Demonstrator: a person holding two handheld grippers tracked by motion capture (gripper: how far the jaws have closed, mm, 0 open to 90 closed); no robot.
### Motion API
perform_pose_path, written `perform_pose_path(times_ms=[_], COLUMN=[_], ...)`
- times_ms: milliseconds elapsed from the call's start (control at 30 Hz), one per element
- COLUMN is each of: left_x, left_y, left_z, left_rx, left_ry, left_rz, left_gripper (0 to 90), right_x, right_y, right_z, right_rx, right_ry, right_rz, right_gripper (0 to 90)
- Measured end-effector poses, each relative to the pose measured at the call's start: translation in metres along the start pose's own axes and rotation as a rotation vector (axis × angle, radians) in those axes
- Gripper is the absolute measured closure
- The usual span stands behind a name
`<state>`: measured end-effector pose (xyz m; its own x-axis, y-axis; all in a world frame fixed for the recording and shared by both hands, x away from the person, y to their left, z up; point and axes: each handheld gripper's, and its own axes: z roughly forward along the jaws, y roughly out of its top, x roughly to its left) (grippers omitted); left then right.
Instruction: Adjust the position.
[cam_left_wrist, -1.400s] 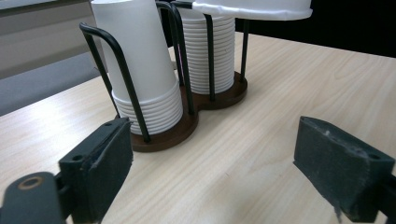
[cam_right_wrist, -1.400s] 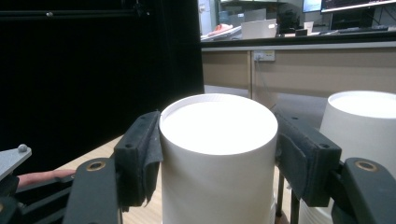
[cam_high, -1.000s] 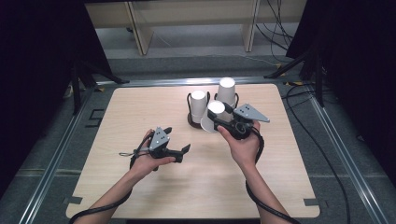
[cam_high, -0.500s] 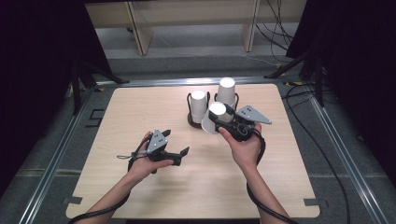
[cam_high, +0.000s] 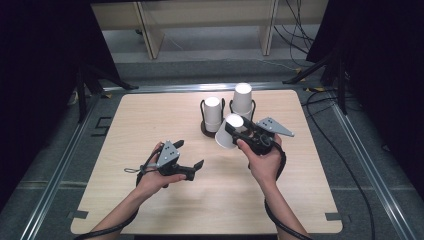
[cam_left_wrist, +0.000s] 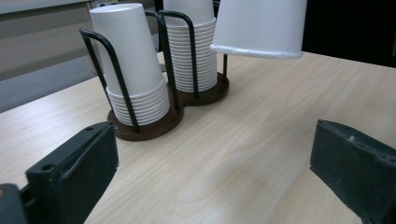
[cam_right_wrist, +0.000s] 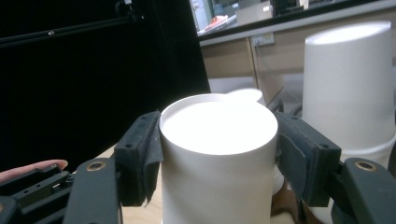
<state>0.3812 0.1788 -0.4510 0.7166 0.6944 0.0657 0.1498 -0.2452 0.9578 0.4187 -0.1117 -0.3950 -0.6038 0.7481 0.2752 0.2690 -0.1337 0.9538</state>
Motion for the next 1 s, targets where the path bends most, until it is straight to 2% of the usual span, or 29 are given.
perform_pose_path(times_ms=[33,67,167,200,233,267,300,400,433,467,533,600,833,967,1000], left_x=[-0.001,-0.002,-0.005,-0.006,-0.007,-0.008,-0.009,-0.016,-0.016,-0.020,-0.021,-0.027,-0.032,-0.034,-0.035], left_y=[-0.001,-0.003,-0.004,-0.005,-0.005,-0.006,-0.006,-0.007,-0.007,-0.009,-0.009,-0.010,-0.012,-0.013,-0.014], left_z=[0.001,0.000,-0.001,-0.001,0.000,0.001,0.001,0.004,0.004,0.006,0.005,0.004,0.005,0.009,0.011], left_rx=[-0.012,-0.010,0.004,0.004,0.004,-0.008,0.008,0.006,0.006,-0.004,0.016,0.017,0.014,0.021,0.024], left_ry=[-0.003,-0.010,-0.011,-0.012,-0.013,-0.019,-0.020,-0.043,-0.043,-0.054,-0.053,-0.063,-0.071,-0.084,-0.087], left_rz=[-0.001,-0.001,0.007,0.008,0.010,0.007,0.014,0.018,0.018,0.016,0.025,0.028,0.031,0.035,0.032], left_gripper=[0.7,0.7,0.7,0.7,0.7,0.7,0.7,0.5,0.5,0.5,0.5,0.4,0.4,0.4,0.4], right_x=[-0.002,-0.003,-0.006,-0.006,-0.009,-0.012,-0.012,-0.015,-0.017,-0.016,-0.016,-0.015,-0.014,-0.019,-0.022], right_y=[-0.004,-0.006,-0.009,-0.011,-0.014,-0.018,-0.018,-0.024,-0.025,-0.026,-0.027,-0.030,-0.034,-0.035,-0.037], right_z=[-0.001,-0.001,-0.003,-0.004,-0.005,-0.005,-0.005,-0.007,-0.007,-0.008,-0.008,-0.009,-0.008,-0.008,-0.009], right_rx=[0.016,0.017,0.020,0.028,0.031,0.034,0.034,0.037,0.036,0.037,0.036,0.041,0.059,0.065,0.071], right_ry=[0.002,0.007,0.018,0.013,0.014,0.013,0.013,0.023,0.020,0.021,0.024,0.028,0.038,0.029,0.035], right_rz=[0.047,0.074,0.087,0.113,0.106,0.143,0.143,0.202,0.199,0.224,0.230,0.270,0.313,0.334,0.366], right_gripper=[35.3,35.3,35.3,35.3,35.3,35.3,35.3,35.3,35.3,35.3,35.3,35.3,35.3,35.3,35.3])
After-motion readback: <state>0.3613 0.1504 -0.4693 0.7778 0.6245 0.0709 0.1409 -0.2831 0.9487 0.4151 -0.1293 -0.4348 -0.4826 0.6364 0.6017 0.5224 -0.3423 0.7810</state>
